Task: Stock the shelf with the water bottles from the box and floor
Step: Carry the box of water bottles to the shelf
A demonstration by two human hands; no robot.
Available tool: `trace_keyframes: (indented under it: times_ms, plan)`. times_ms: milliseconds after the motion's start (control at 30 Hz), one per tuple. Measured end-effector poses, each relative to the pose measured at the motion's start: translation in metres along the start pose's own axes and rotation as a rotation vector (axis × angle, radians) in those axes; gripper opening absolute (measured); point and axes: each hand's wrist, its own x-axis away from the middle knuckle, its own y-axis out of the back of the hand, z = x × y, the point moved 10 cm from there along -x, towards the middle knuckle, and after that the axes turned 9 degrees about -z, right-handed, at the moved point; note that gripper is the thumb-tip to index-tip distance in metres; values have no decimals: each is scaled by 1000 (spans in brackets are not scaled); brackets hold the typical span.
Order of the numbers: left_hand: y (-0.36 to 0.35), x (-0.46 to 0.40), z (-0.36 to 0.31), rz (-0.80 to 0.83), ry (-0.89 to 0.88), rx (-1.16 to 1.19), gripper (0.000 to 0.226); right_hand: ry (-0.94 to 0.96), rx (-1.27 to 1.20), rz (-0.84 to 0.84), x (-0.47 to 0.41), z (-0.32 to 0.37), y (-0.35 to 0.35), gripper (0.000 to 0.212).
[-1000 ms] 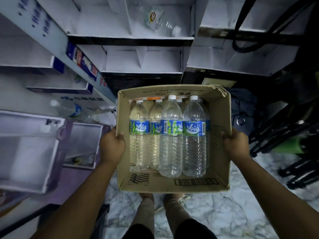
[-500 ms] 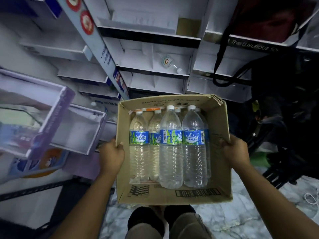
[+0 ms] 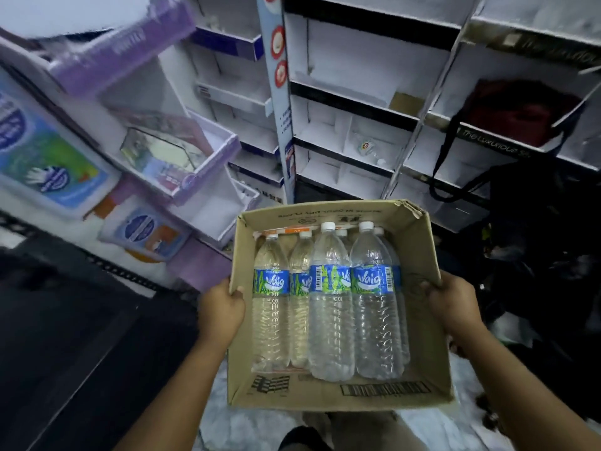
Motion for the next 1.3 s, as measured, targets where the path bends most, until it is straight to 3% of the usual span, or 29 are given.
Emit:
trace_keyframes:
  times_ms: [333, 867, 1300]
  plan:
    - [49, 130, 72, -63, 228, -9, 16, 196, 60, 137, 63, -2, 8, 14]
    - [87, 413, 156, -363, 654, 11, 17, 635, 156, 479, 171, 14, -4, 10]
    - [103, 532, 227, -453, 841, 14, 15, 712, 308, 589, 271, -7, -63, 16]
